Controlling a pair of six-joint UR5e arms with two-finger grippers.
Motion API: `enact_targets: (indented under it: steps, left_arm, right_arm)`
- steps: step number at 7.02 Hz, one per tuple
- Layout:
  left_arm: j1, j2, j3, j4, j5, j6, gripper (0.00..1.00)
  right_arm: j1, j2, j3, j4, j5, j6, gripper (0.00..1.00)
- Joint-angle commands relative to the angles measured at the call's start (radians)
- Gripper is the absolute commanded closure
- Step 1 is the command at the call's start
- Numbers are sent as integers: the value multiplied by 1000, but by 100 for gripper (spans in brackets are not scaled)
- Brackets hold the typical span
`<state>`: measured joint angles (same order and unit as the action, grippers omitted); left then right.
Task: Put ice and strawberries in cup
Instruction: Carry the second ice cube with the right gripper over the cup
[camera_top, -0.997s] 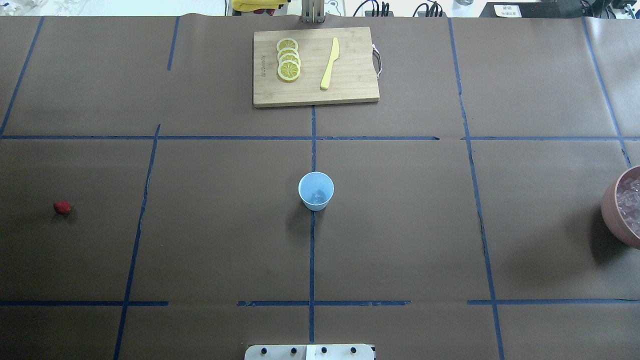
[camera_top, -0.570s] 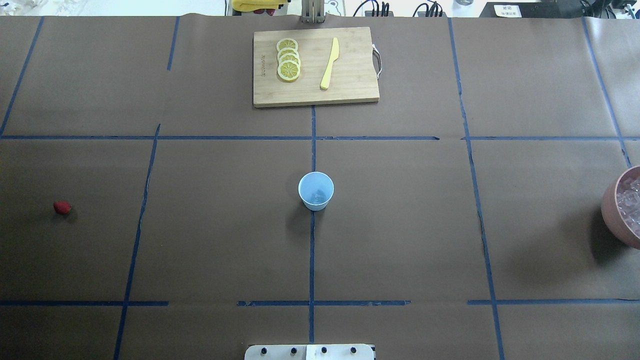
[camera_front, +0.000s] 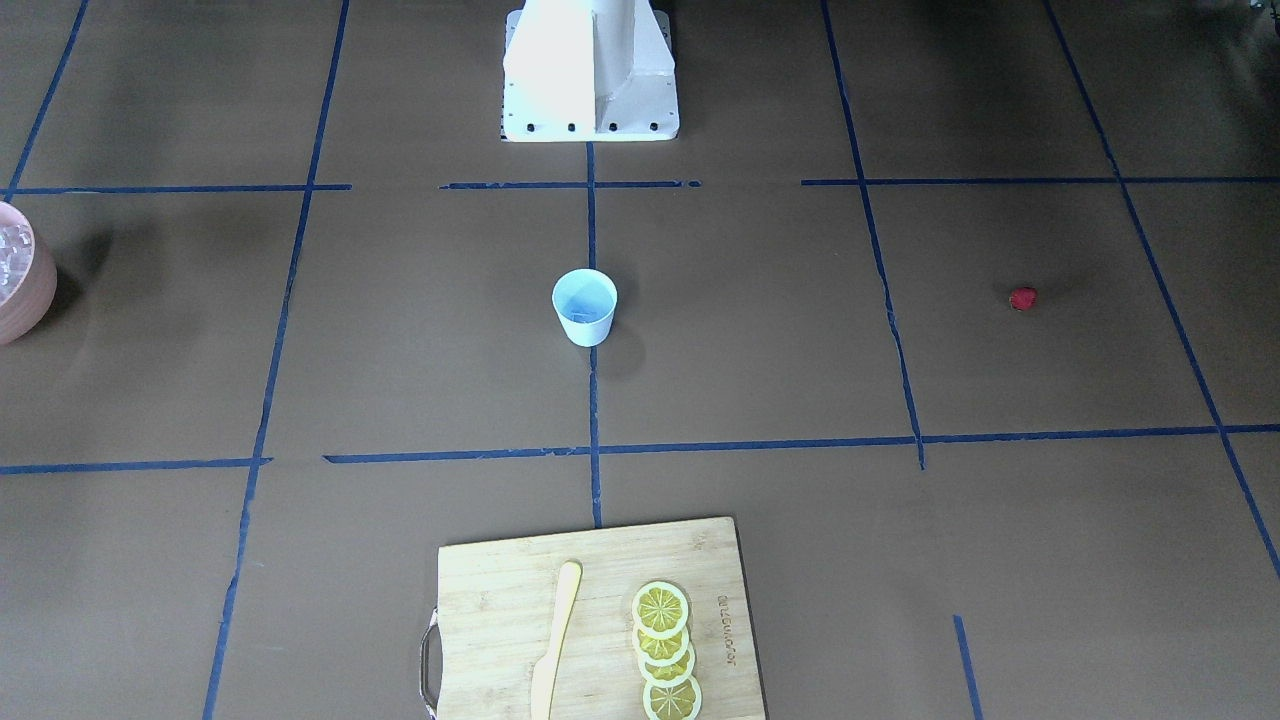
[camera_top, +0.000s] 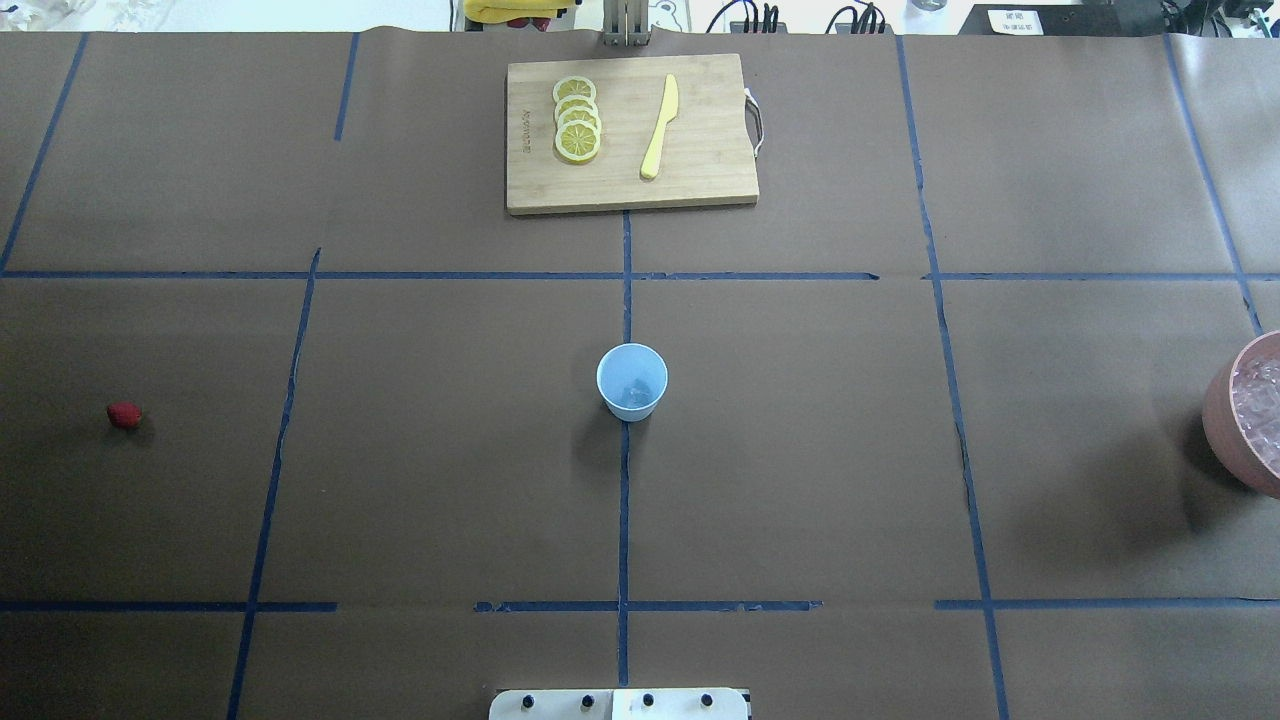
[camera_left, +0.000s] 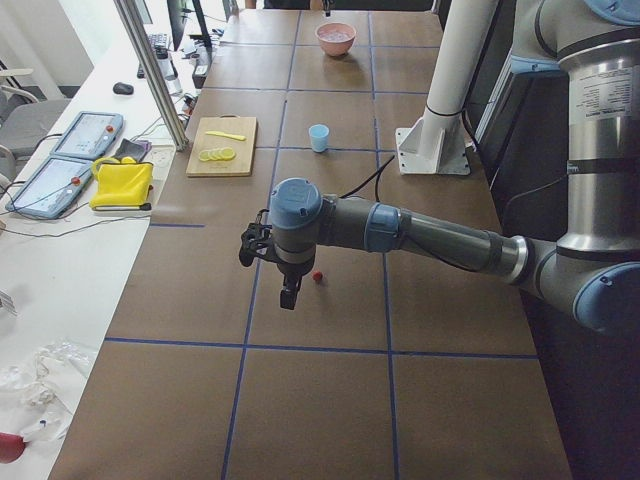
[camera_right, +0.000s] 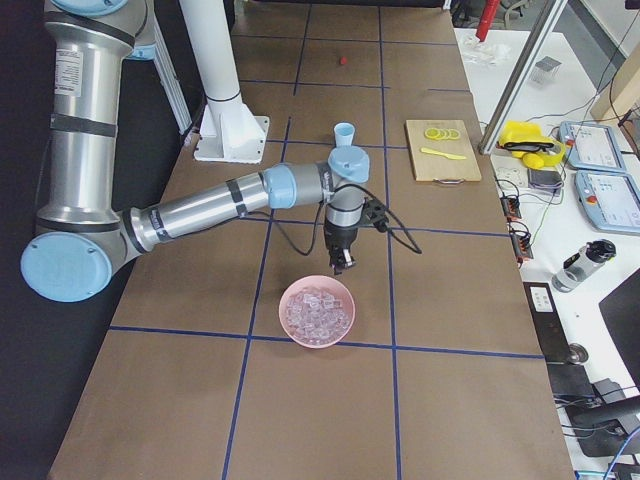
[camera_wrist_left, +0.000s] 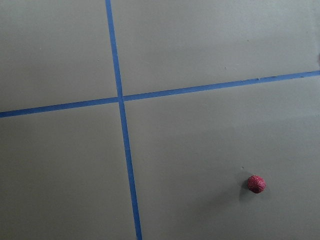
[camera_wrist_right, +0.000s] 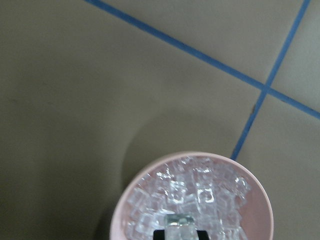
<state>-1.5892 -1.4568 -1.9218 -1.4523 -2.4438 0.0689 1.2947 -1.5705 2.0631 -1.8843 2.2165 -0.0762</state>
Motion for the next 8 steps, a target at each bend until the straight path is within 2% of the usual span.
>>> enact_targets:
  steps: [1, 3, 4, 6, 8]
  left_arm:
    - [0, 4, 0, 1, -1, 0, 0]
    - [0, 6, 0, 1, -1, 0, 0]
    - [0, 6, 0, 1, 0, -1, 0]
    - [0, 6, 1, 1, 0, -1, 0]
    - [0, 6, 1, 1, 0, -1, 0]
  right_arm:
    - [-65, 250, 6, -116, 106, 243, 100]
    - [-272, 447, -12, -107, 94, 634, 100]
    - [-363, 540, -42, -98, 54, 803, 100]
    - [-554, 695, -95, -84, -90, 1061, 100]
    - [-720, 846, -266, 52, -246, 1270, 100]
